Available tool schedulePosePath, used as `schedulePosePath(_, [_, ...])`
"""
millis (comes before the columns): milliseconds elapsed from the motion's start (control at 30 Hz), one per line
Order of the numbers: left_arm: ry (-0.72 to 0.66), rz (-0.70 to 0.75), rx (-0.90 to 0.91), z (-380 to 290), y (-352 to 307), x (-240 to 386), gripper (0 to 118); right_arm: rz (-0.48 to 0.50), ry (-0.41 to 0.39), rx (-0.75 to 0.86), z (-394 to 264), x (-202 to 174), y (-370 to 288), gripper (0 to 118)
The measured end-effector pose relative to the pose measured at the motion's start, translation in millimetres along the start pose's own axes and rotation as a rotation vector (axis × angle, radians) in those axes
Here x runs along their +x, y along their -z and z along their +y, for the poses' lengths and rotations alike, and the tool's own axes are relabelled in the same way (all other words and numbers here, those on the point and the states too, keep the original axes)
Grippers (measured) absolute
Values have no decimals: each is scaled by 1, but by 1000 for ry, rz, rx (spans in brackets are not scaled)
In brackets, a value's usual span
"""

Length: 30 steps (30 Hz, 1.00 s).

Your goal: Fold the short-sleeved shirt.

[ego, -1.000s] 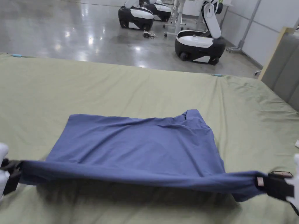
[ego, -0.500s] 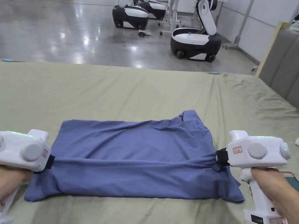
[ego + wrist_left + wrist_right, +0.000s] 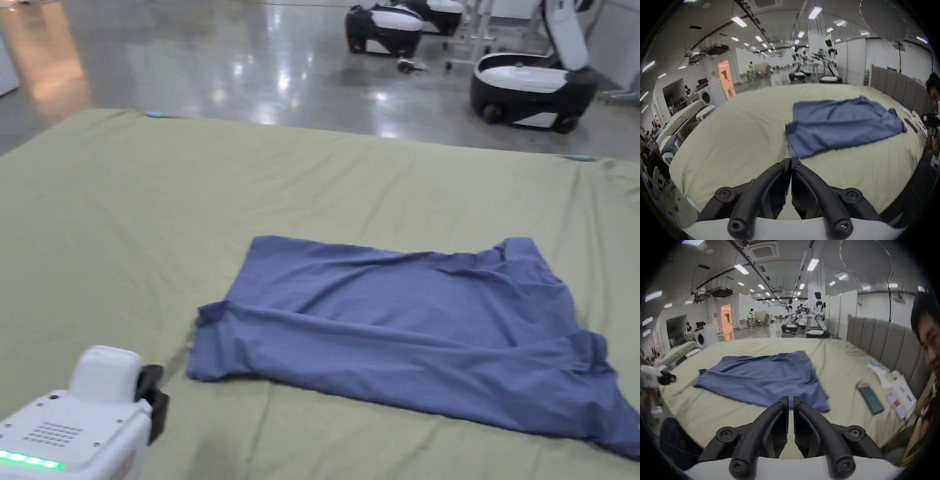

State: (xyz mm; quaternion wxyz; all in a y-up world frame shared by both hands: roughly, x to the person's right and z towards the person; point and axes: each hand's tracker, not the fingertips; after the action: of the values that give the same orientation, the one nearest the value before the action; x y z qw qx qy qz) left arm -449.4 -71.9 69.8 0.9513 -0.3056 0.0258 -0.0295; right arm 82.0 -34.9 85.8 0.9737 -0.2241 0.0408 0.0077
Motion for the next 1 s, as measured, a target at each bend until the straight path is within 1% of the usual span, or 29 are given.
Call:
schedulePosePath(33, [9, 5, -23, -5, 6, -1, 4, 30, 36, -32, -1, -3, -2, 8])
schedulePosePath(67, [18, 8, -23, -7, 13, -2, 4, 17, 22, -42, -4, -8, -4, 8])
schedulePosePath(100, [30, -3, -27, 2, 18, 2, 10, 12, 1, -39, -7, -13, -7, 8])
schedulePosePath(133, [33, -1, -30, 5, 26, 2, 36, 15, -32, -43, -8, -18, -9, 8])
schedulePosePath(167, [51, -19, -45, 7, 37, 1, 69, 14, -41, -37, -11, -18, -11, 8])
schedulePosePath(233, [70, -86, -143, 10, 71, 2, 86, 16, -28, -36, -8, -19, -15, 8])
schedulePosePath(267, [66, -103, -157, 10, 84, 3, 93, 18, -22, -37, -6, -20, -17, 8])
schedulePosePath(300, [85, -95, -173, 10, 96, 6, 104, 11, -26, -30, -7, -22, -19, 8])
schedulePosePath(367, [116, -51, -171, 14, 117, 8, 104, -5, -45, -26, -4, -22, -22, 8])
schedulePosePath(467, [101, -75, -191, 23, 143, 10, 104, -24, -47, -22, 0, -22, -26, 8])
schedulePosePath(533, [113, -78, -213, 34, 143, 16, 102, -46, -56, -28, 1, -19, -25, 8])
schedulePosePath(567, [110, -88, -213, 36, 146, 14, 95, -69, -79, -31, 3, -20, -25, 8])
schedulePosePath(600, [81, -133, -222, 39, 149, 12, 67, -85, -108, -37, 4, -19, -24, 8])
schedulePosePath(633, [50, -161, -237, 42, 150, 6, 36, -90, -119, -45, 4, -17, -22, 8])
schedulePosePath(667, [22, -167, -255, 43, 153, 3, 23, -92, -120, -51, 5, -15, -20, 8])
schedulePosePath(700, [-1, -198, -246, 43, 154, 3, 21, -94, -118, -56, 5, -8, -15, 8])
schedulePosePath(733, [17, -175, -246, 44, 155, 4, 19, -96, -115, -63, 6, -3, -10, 8])
schedulePosePath(767, [28, -188, -256, 45, 150, 6, 18, -100, -110, -76, 7, 1, -4, 8])
schedulePosePath(800, [42, -176, -254, 47, 149, 9, 13, -104, -104, -86, 8, 6, 3, 10])
schedulePosePath(833, [47, -169, -236, 49, 146, 11, 12, -114, -99, -104, 5, 14, 14, 15])
schedulePosePath(867, [51, -173, -227, 52, 143, 13, 12, -121, -103, -139, 4, 20, 25, 24])
schedulePosePath(900, [60, -166, -209, 53, 141, 12, 12, -119, -114, -190, 3, 27, 40, 54])
schedulePosePath(933, [77, -153, -194, 58, 137, 14, 12, -110, -120, -230, 2, 35, 56, 87])
schedulePosePath(967, [88, -154, -192, 63, 134, 16, 12, -108, -124, -258, 3, 39, 70, 111])
schedulePosePath(1000, [105, -145, -186, 69, 130, 18, 12, -129, -121, -272, 2, 45, 86, 118])
